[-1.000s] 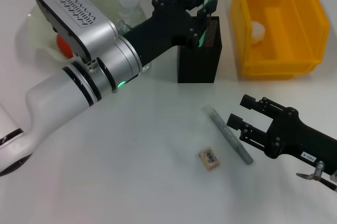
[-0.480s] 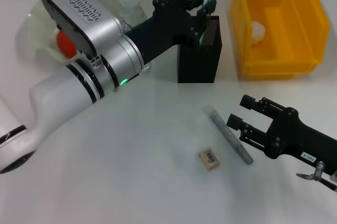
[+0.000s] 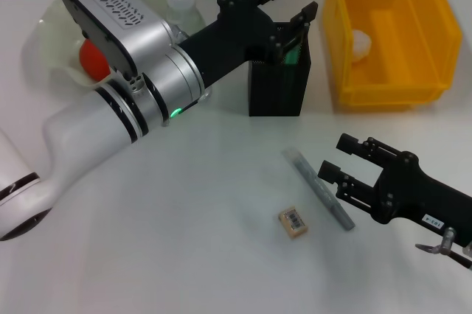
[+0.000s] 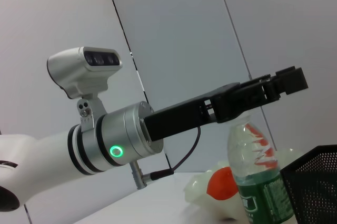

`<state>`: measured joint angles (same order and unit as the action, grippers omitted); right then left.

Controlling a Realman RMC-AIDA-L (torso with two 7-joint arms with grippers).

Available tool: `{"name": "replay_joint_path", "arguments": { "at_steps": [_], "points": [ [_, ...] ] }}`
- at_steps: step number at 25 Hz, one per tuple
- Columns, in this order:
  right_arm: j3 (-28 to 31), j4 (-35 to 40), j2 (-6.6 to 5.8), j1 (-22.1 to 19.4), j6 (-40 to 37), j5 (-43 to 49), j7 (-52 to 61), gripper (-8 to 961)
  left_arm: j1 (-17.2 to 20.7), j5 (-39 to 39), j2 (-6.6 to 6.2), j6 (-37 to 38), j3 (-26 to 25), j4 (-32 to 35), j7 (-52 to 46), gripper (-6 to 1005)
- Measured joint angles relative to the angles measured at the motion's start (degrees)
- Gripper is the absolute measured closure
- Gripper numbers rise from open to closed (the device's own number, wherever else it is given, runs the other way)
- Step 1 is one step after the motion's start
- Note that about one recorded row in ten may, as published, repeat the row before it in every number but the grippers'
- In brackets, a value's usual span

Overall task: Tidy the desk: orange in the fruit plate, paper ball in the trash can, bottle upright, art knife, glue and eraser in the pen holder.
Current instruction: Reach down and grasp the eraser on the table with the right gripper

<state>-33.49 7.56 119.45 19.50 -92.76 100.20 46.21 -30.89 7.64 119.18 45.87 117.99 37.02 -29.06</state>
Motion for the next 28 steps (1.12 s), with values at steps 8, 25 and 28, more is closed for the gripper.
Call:
{"name": "replay_joint_path", "arguments": {
  "at_steps": [8, 25, 28],
  "points": [
    [0.0, 0.0, -0.02, 0.0, -0.1, 0.0, -0.1, 306, 0.9, 1.6, -0.38, 9.7, -1.1, 0.1, -11.6, 387],
    [0.0, 0.1, -0.17, 0.1, -0.2, 0.0, 0.0, 308, -1.1, 53.7, -2.44, 39.3, -35.1, 2.4, -38.4, 393],
    [0.0, 0.3, -0.26, 0.0, -0.6, 0.0, 0.0, 308, -0.4, 60.7, -3.03, 40.6, -38.1, 3.5, -39.0, 391]
  ]
}}
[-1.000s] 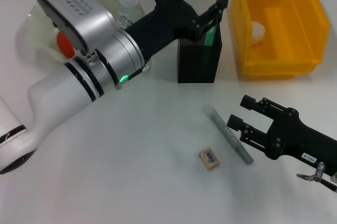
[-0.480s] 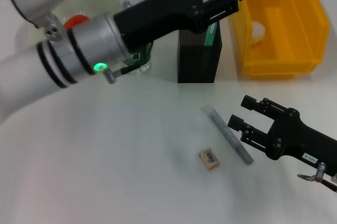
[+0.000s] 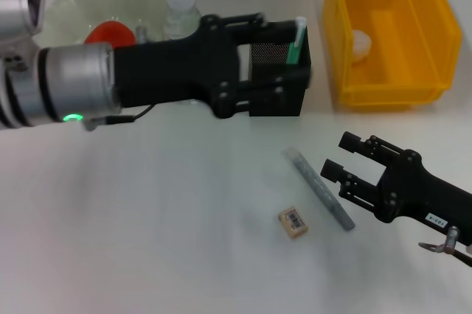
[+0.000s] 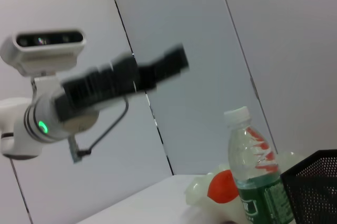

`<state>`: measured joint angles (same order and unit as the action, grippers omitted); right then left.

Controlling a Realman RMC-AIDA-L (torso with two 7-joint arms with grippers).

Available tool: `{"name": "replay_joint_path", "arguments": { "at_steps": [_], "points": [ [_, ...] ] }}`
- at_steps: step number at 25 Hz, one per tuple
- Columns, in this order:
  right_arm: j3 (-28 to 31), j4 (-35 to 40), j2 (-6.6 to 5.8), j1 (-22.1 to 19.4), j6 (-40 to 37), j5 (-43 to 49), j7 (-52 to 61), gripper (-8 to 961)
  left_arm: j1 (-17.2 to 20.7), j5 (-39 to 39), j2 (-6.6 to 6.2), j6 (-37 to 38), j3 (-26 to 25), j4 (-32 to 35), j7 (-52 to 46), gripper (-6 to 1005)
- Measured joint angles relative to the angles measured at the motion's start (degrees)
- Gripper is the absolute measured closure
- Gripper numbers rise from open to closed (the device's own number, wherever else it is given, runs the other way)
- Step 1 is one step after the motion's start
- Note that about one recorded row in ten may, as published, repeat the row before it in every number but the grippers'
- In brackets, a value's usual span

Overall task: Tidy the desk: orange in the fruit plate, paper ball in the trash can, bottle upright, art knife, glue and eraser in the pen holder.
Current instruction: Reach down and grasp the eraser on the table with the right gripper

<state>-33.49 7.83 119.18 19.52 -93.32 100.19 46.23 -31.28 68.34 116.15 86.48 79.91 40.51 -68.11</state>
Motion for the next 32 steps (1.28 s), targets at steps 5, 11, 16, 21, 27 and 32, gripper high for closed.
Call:
{"name": "replay_joint_path", "arguments": {
  "at_steps": [5, 11, 16, 21, 27, 32],
  "points": [
    [0.2, 1.7, -0.19, -0.4, -1.1, 0.0, 1.7, 308, 3.1, 8.0, -0.25, 0.4, -6.6, -0.3, -2.0, 388],
    [-0.1, 15.9, -0.51, -0.9, -6.2, 4.8, 20.0, 309, 10.0, 8.9, 0.47, 1.1, -9.7, -0.1, -1.6, 389],
    [0.3, 42.9, -0.69, -0.5, -17.8, 10.0, 43.8, 309, 12.0, 9.0, 1.00, 1.3, -9.8, -0.4, -0.4, 394],
    [0.0, 59.7, -2.41, 4.3, -21.9, 15.7, 61.1, 310, 13.5, 9.0, 1.65, 1.2, -9.9, -0.8, 1.7, 398],
    [-0.6, 62.0, -5.90, 14.3, -25.5, 26.9, 73.1, 310, 13.5, 9.0, 1.73, 0.9, -9.9, -2.4, 2.3, 398],
    [-8.0, 59.4, -7.49, 22.5, -25.5, 36.6, 78.2, 311, 13.6, 9.1, 2.06, 0.8, -9.8, -3.2, 3.8, 398]
  ]
}}
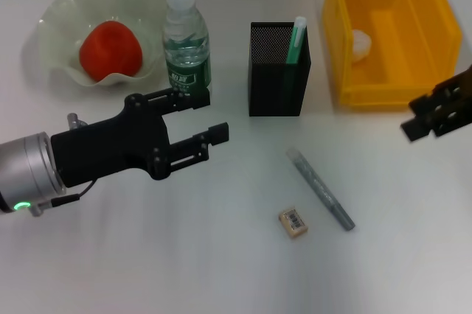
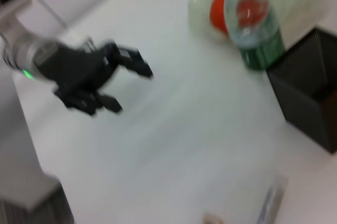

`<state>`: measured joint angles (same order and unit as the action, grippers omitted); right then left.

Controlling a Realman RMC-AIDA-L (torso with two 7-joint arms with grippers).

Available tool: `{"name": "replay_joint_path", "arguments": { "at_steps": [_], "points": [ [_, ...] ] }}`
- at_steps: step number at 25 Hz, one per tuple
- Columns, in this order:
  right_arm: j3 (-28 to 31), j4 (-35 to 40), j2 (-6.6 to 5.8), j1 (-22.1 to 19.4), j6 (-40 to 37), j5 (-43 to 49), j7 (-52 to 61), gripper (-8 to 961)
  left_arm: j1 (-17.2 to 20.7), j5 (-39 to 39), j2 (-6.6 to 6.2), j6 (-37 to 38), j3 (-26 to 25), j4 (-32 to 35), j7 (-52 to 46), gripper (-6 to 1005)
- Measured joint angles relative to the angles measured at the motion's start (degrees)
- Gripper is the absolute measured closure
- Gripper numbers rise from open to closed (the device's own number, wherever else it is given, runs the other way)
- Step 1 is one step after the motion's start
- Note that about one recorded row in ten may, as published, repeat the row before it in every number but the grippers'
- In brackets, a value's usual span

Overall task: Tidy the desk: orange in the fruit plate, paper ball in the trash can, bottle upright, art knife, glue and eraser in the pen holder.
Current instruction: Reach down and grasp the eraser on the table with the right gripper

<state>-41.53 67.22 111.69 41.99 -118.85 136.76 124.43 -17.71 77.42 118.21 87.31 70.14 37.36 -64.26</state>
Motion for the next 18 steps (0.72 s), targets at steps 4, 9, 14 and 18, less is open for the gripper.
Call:
{"name": "replay_joint_path", "arguments": {
  "at_steps": [4, 9, 14, 18],
  "points": [
    [-10.8, -4.2, 0.80, 5.0, 3.5, 3.8, 1.8, 311, 0.0, 1.6, -0.04, 0.3, 0.1, -0.9, 0.3, 398],
    [-17.6, -12.0, 1.78, 11.0, 5.7, 6.8, 7.0, 312, 0.5, 2.2, -0.06, 0.2, -0.1, -1.0, 0.3, 398],
    [-20.2, -17.7, 5.65, 16.4, 7.1, 12.2, 7.6, 312, 1.0, 2.7, -0.24, -1.1, -0.2, -1.0, 0.3, 397],
    [-22.3, -19.8, 7.63, 19.0, 9.4, 16.3, 8.1, 311, 1.1, 2.8, -0.57, -1.7, -0.2, -1.0, 0.5, 397]
  ]
}}
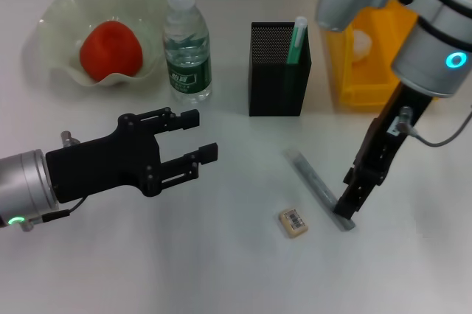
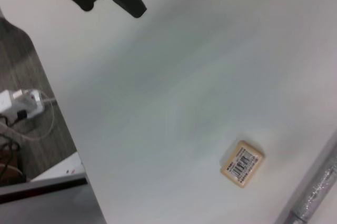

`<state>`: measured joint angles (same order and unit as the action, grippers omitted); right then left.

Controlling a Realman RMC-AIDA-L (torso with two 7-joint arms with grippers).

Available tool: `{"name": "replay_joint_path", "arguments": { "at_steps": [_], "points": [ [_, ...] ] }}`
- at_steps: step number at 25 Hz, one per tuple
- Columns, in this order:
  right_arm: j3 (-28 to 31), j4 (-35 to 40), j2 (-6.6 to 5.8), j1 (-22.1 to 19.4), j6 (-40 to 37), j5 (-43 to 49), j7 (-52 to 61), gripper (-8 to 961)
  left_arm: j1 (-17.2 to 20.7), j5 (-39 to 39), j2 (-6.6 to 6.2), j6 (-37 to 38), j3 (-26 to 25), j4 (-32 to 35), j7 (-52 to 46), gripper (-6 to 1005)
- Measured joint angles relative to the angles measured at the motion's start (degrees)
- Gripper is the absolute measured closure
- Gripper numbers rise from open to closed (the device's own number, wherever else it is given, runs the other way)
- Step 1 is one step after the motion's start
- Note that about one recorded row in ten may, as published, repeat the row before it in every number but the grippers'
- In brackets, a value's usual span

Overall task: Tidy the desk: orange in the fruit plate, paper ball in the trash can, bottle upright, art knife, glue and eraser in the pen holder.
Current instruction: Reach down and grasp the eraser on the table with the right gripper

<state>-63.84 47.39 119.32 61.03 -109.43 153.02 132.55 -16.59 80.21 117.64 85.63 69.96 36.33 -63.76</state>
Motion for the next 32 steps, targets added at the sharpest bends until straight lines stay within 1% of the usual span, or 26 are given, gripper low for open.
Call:
{"name": "replay_joint_path", "arguments": {
  "at_steps": [1, 2, 5, 10, 11, 15, 19, 20, 21, 22, 24, 32],
  "points": [
    [-1.1, -2.6, 0.07, 1.6, 1.1, 0.0, 0.6, 311, 0.1, 0.0, -0.07, -0.1, 0.0, 0.0, 0.1, 397],
    [-1.1, -2.6, 0.07, 1.6, 1.1, 0.0, 0.6, 311, 0.2, 0.0, -0.17, -0.3, 0.0, 0.0, 0.3, 397],
    [-1.4, -5.9, 0.09, 3.9, 3.3, 0.0, 1.3, 312, 0.5, 0.0, -0.22, -1.1, 0.0, -0.1, 0.6, 397],
    [-2.0, -9.5, 0.34, 6.0, 7.0, -0.3, 2.5, 312, 0.5, 0.8, 0.27, -2.0, 0.1, -0.7, 1.8, 397],
    [-2.4, -11.3, 0.38, 6.5, 8.7, -0.5, 3.0, 312, 0.5, 1.0, 0.42, -2.0, 0.0, -0.7, 1.9, 397],
    [-2.5, -13.1, 0.42, 6.8, 11.0, -1.9, 3.1, 312, 0.0, 1.4, 0.67, -2.6, -0.1, -0.8, 2.2, 397],
    [-3.9, -15.0, 0.50, 7.0, 12.8, -4.1, 3.1, 312, -0.1, 1.5, 0.75, -3.6, -0.1, -0.9, 3.0, 397],
    [-4.6, -15.3, 0.51, 7.1, 13.2, -4.5, 3.4, 312, -0.1, 1.5, 0.76, -3.8, -0.1, -0.9, 3.3, 397],
    [-7.0, -16.4, 0.55, 7.4, 14.4, -6.0, 4.1, 312, -0.1, 1.3, 0.76, -4.2, -0.1, -0.8, 3.7, 397],
    [-7.0, -16.4, 0.55, 7.4, 14.4, -6.0, 4.1, 312, -0.1, 1.3, 0.76, -4.2, -0.1, -0.8, 3.7, 397],
    [-9.7, -17.4, 0.56, 7.6, 15.6, -7.8, 4.7, 312, -0.3, 1.3, 0.75, -4.3, -0.1, -0.8, 3.7, 398],
    [-15.9, -17.7, 0.56, 7.6, 17.4, -12.5, 5.3, 312, -1.0, 1.4, 0.81, -4.5, -0.1, -0.8, 3.7, 398]
  ]
}}
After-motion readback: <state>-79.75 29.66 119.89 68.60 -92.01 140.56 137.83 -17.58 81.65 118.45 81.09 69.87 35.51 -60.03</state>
